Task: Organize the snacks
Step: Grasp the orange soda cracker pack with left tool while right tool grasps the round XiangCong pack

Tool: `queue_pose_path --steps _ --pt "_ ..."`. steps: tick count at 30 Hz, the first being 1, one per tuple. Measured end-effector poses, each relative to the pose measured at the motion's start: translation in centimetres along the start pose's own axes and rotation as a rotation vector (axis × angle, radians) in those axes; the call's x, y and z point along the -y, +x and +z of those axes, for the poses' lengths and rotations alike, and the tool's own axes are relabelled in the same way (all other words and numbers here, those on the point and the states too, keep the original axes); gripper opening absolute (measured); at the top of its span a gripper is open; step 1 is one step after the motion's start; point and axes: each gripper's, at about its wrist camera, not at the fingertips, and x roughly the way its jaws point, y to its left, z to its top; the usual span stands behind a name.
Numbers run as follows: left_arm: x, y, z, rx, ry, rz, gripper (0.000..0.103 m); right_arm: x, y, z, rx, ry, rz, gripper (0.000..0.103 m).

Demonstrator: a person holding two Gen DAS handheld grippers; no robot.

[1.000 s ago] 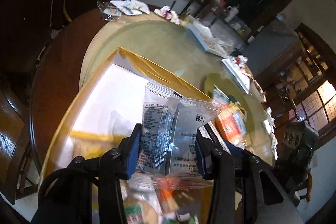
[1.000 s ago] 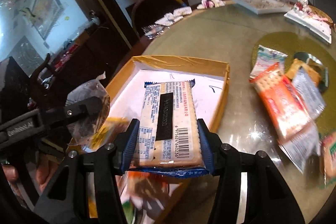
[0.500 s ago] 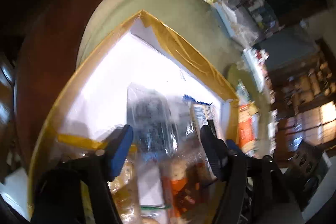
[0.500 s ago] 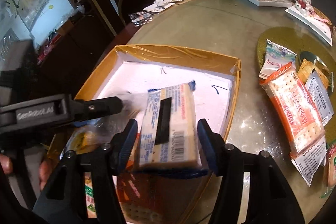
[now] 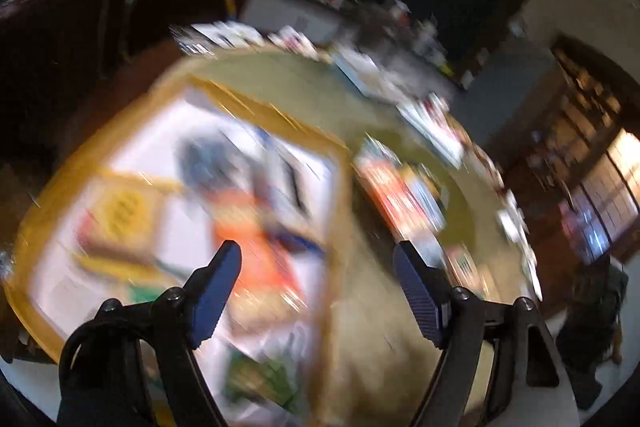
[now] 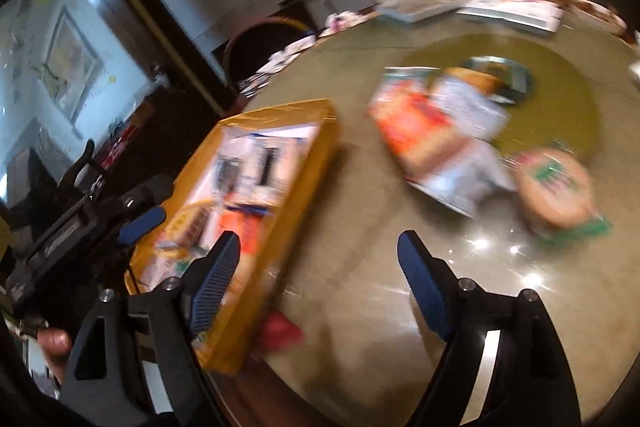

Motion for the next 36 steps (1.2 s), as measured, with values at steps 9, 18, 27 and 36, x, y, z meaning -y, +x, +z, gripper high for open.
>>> queue_pose_path --steps 9,18,27,36 --pt "7.2 2.3 -2.7 -0.094 0.094 -0.067 0.079 7.1 -4.5 0.3 0.021 -0.011 -0.146 0.081" --pt "8.0 4.1 -2.7 -0.134 0.096 -0.016 0.080 12.5 -0.1 3.5 -0.088 0.009 -0.191 0.081" --pt "7.7 7.4 -0.9 -0.186 0.059 0.001 0.080 13.0 4.0 5.5 -0.158 -0.051 -0.235 0.081" --pt "7.7 14.5 2.2 -0.287 -0.035 0.006 0.081 11.4 3.3 3.2 -0.153 -0.123 -0.351 0.076"
